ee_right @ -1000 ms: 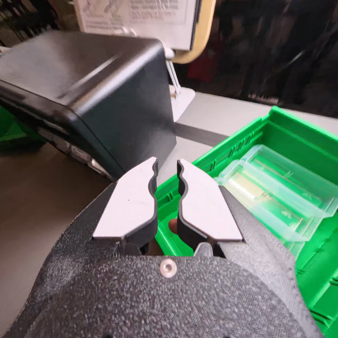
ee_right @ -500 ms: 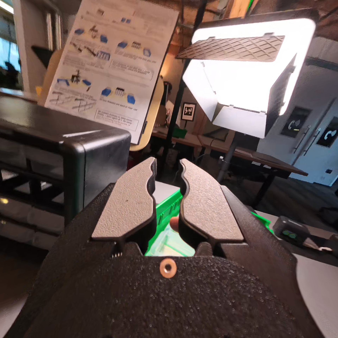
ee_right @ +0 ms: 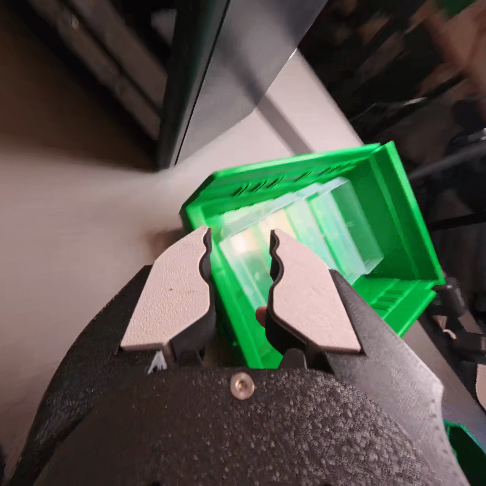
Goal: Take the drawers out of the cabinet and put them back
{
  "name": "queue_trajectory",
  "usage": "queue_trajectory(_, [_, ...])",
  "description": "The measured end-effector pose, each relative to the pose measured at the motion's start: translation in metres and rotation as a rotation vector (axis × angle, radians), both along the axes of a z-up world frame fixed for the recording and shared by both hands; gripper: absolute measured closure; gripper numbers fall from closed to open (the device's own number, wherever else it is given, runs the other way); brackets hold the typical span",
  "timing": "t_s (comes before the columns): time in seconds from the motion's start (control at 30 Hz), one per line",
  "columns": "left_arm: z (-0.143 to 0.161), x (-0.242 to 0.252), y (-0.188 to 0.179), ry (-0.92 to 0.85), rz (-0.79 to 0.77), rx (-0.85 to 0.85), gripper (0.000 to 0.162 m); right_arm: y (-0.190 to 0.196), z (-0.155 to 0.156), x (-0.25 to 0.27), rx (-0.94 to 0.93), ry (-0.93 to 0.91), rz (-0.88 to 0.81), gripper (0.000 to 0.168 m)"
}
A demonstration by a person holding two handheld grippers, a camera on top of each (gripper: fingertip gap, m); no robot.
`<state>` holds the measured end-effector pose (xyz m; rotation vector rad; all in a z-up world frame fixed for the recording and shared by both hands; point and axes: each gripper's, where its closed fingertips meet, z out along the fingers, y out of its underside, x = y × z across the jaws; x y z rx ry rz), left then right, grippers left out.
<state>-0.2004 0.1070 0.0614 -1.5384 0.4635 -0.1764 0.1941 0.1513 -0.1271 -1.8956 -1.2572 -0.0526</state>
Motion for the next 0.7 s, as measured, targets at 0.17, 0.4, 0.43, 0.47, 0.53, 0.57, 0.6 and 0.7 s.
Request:
queue_trajectory(0.17, [-0.075, -0.054, -0.034, 0.231, 0.129, -0.257, 0.13, -0.016, -0.065, 0.036, -0.152, -0.388, 0.063, 0.117])
queue_trajectory(0.4, [-0.209, -0.1, -0.089, 0.339, 0.142, -0.673, 0.102, -0.006, -0.086, 0.036, -0.131, -0.542, 0.13, 0.138])
queue_trajectory(0.43, [-0.22, -0.1, -0.092, 0.362, 0.136, -0.7, 0.099, -0.006, -0.086, 0.033, -0.132, -0.54, 0.137, 0.138])
queue_trajectory(0.47, [-0.231, -0.101, -0.094, 0.398, 0.14, -0.724, 0.097, -0.008, -0.086, 0.031, -0.138, -0.539, 0.145, 0.138])
queue_trajectory(0.53, [-0.249, -0.106, -0.093, 0.491, 0.168, -0.757, 0.095, -0.018, -0.085, 0.028, -0.159, -0.549, 0.174, 0.138])
queue_trajectory(0.57, [-0.257, -0.107, -0.092, 0.536, 0.175, -0.772, 0.095, -0.026, -0.085, 0.025, -0.168, -0.55, 0.189, 0.138])
queue_trajectory(0.6, [-0.264, -0.108, -0.092, 0.574, 0.178, -0.788, 0.095, -0.034, -0.085, 0.022, -0.175, -0.55, 0.2, 0.138])
queue_trajectory(0.7, [-0.281, -0.109, -0.086, 0.659, 0.184, -0.814, 0.11, -0.064, -0.085, 0.014, -0.189, -0.571, 0.222, 0.138])
